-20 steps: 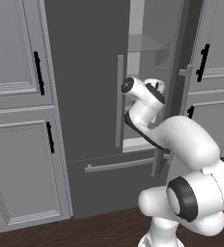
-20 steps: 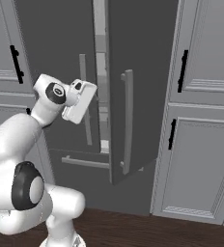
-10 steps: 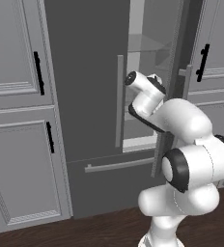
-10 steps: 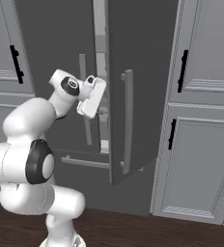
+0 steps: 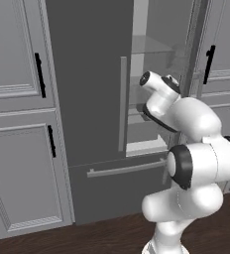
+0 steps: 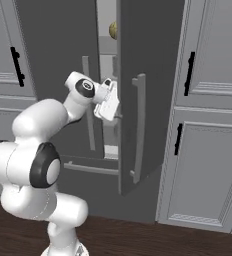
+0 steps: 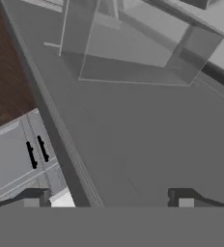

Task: Take the strawberry from the fridge and place it on top of the pancake, located on the dining counter.

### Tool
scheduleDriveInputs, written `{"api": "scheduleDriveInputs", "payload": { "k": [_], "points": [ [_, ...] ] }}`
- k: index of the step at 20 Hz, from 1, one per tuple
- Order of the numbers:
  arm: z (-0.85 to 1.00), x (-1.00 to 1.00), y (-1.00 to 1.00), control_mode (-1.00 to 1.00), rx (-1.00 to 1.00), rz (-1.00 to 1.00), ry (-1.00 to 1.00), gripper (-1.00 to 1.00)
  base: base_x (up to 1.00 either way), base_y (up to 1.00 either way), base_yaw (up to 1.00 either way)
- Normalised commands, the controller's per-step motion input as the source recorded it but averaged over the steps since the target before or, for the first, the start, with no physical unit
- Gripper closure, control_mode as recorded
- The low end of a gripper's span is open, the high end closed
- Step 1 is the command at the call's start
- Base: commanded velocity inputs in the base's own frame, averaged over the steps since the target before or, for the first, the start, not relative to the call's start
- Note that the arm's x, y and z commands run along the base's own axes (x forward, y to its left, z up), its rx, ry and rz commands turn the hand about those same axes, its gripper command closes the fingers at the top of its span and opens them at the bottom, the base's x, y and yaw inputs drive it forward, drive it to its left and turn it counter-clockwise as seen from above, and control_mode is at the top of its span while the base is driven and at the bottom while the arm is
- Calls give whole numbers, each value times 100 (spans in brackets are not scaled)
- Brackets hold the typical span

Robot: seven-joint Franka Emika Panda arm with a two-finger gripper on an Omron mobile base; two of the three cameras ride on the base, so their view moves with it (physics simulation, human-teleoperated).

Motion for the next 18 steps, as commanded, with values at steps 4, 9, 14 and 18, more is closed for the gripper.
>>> {"api": "scheduleDriveInputs", "payload": {
  "k": [4,9,14,18],
  "points": [
    [0,-42,-88,-100,-11,-4,13,-100,0,0,0],
    [0,-47,-93,-100,-12,-6,11,-100,0,0,0],
    [-2,-43,-72,-100,-9,-3,5,-100,0,0,0],
    [1,-54,67,-100,0,4,-18,-100,0,0,0]
  ]
}}
